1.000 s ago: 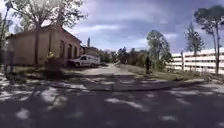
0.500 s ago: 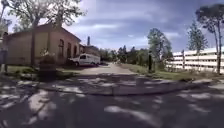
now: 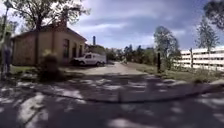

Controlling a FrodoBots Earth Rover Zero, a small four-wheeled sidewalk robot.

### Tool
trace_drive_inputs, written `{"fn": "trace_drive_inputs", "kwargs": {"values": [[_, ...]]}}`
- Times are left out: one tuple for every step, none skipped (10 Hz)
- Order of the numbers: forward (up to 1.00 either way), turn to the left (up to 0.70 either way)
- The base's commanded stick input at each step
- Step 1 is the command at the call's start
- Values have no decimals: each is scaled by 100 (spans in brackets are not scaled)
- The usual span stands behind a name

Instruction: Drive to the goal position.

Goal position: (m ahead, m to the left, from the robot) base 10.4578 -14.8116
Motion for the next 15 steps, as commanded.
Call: {"fn": "trace_drive_inputs", "kwargs": {"values": [[70, 6], [70, 6], [70, 6], [70, 5], [70, -5], [70, -27], [70, -6], [70, 6], [70, 6], [70, 6], [70, 6], [70, 6], [70, 6], [70, 6], [70, 6]]}}
